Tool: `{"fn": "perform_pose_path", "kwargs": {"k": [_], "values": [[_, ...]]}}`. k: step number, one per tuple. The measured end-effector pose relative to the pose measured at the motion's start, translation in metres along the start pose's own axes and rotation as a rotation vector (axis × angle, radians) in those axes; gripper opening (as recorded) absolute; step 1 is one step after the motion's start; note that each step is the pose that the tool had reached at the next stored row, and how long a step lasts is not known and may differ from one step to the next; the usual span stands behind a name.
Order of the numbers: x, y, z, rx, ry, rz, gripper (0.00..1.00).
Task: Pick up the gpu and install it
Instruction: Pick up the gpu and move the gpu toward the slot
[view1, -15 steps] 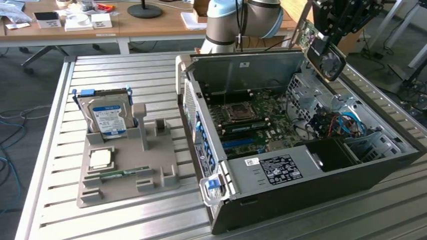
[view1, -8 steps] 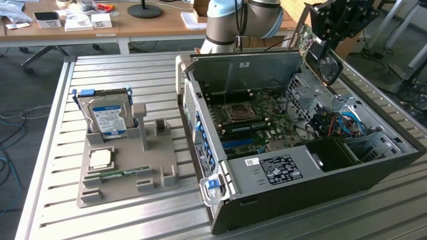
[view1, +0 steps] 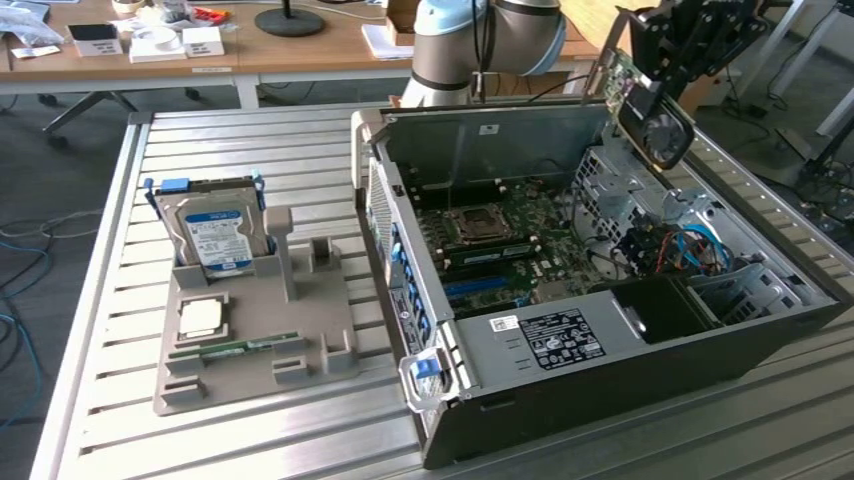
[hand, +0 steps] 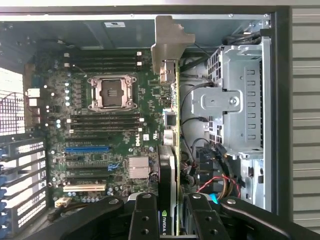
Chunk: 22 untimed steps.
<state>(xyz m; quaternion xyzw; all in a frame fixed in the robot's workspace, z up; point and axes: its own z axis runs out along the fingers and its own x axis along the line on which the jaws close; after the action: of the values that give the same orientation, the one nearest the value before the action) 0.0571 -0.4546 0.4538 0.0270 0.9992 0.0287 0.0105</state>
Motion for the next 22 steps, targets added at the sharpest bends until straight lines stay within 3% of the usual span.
{"fn": "perform_pose_path", "kwargs": {"k": [6, 22], "values": [[-0.003, -0.0003, 0.0083, 0.0002, 0.0, 0.0, 0.27], [-0.003, -0.0006, 0.013, 0.0, -0.0001, 0.0, 0.27]]}}
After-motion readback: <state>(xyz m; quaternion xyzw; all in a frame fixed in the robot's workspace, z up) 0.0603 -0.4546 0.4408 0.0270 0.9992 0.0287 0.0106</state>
